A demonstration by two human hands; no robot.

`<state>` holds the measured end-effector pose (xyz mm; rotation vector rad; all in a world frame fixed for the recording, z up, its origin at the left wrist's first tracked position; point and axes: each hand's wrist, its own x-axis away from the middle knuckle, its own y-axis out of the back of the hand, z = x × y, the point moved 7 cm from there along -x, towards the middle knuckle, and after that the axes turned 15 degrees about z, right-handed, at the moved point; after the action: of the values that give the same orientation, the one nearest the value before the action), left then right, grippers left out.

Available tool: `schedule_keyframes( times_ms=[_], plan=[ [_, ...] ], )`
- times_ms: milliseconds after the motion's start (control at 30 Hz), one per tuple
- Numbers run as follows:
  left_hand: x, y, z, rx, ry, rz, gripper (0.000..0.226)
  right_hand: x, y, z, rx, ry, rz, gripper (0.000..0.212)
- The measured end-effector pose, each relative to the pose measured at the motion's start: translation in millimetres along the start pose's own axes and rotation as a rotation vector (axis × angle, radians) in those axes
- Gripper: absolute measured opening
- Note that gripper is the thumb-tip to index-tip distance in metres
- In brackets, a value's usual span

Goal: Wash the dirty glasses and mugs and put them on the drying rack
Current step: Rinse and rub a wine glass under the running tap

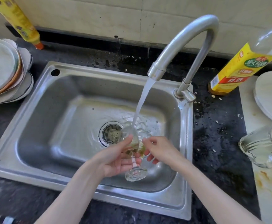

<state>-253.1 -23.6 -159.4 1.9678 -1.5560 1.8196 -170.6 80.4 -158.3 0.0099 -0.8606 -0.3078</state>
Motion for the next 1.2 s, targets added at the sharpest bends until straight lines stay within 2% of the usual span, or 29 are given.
schedule_keyframes(
  times_ms=[67,200,300,367,433,600,700,800,867,1100,1200],
  plan=[
    [-1,-1,-7,-0.070,-0.093,-0.030,0.038,-1,-2,3,-0.053,0.024,-0.001,0.030],
    [5,-11,-27,-0.445,-0.355,-0.182,0.016,-2,-5,13,-0.094,0.182,-0.045,0.030],
    [6,-21,-34,-0.572,-0.463,-0.181,0.030,-2,-10,22,-0.222,0.318,-0.089,0.031],
    [3,-26,-36,-0.601,-0.501,-0.107,0.017,-3,-9,20,-0.337,0.362,-0.126,0.036],
    [3,-30,-41,-0.717,-0.569,-0.093,0.016,-4,-5,19,-0.422,0.394,-0.156,0.040],
    [9,-31,-42,-1.123,-0.722,-0.277,0.025,-11,-2,19,-0.489,0.360,-0.239,0.053],
    [4,-22,-42,-1.007,-0.697,-0.264,0.027,-14,-3,16,-0.428,0.343,-0.263,0.068],
    [4,-20,-43,-0.818,-0.635,-0.135,0.055,-12,-3,12,-0.444,0.387,-0.231,0.053],
    [5,-19,-44,-0.775,-0.610,-0.072,0.068,-10,-2,12,-0.489,0.406,-0.206,0.050],
    [6,-16,-50,-0.736,-0.637,-0.050,0.063,-18,-5,20,-0.631,0.466,-0.121,0.054],
    [7,-14,-51,-0.717,-0.626,-0.062,0.062,-22,-8,20,-0.617,0.411,-0.105,0.056]
  ],
)
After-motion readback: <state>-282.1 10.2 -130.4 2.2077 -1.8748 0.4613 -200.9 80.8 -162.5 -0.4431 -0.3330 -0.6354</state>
